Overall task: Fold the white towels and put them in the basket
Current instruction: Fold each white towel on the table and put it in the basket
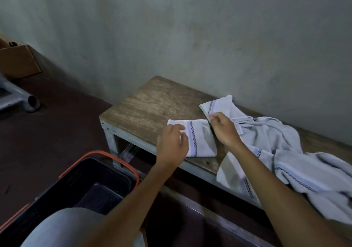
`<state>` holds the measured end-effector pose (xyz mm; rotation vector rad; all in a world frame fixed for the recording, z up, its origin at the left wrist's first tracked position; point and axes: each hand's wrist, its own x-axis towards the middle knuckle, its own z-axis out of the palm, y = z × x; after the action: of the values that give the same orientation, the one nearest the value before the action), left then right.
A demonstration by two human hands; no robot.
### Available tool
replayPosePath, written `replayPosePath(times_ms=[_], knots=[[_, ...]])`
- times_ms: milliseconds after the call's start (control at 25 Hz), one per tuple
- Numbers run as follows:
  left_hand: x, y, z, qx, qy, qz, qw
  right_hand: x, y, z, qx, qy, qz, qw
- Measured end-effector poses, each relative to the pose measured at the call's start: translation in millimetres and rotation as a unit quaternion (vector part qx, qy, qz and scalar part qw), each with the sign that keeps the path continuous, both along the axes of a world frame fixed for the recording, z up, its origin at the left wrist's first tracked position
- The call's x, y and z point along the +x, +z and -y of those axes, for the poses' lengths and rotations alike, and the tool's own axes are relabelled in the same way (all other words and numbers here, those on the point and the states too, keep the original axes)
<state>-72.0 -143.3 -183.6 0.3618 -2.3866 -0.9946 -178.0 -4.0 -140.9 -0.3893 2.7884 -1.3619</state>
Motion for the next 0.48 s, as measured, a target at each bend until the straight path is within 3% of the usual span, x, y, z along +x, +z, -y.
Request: replayPosePath(times_ms=[80,200,320,480], knots=[[-38,2,-10,-0.136,-0.101,0.131,0.977,7,-1,-26,0.065,0.0,0.012,0.998],[-75,-13,-5,-0.237,-0.178,0.268,0.917,20,-16,-41,0.09,0.033,0.117,0.988],[-91,-23,19,-0.3,-0.188,0.293,0.888,26,-27,-30,0.09,0.065,0.178,0.978],[-96,-21,70,-0.311,-0.177,0.276,0.892,27,-30,3,0.013,0.068,0.198,0.978]])
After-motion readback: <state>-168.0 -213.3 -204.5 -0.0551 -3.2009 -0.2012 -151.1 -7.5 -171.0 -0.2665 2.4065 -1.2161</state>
